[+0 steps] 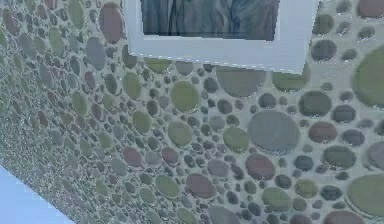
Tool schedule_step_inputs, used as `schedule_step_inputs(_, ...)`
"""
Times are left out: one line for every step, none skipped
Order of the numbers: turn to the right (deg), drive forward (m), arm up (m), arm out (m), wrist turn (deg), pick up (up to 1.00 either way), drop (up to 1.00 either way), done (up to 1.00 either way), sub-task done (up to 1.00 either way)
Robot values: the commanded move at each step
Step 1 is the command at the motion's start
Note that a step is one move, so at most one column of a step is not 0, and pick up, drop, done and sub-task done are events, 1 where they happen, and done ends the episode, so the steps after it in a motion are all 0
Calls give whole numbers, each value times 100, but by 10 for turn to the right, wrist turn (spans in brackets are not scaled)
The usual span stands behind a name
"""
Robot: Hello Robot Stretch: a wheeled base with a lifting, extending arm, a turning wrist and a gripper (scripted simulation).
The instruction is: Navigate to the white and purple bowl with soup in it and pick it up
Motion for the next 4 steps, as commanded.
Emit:
schedule_step_inputs(-450, 0, 0, 0, 0, 0, 0, 0, 0)
schedule_step_inputs(-420, 0, 0, 0, 0, 0, 0, 0, 0)
schedule_step_inputs(0, 100, 0, 0, 0, 0, 0, 0, 0)
schedule_step_inputs(0, 100, 0, 0, 0, 0, 0, 0, 0)
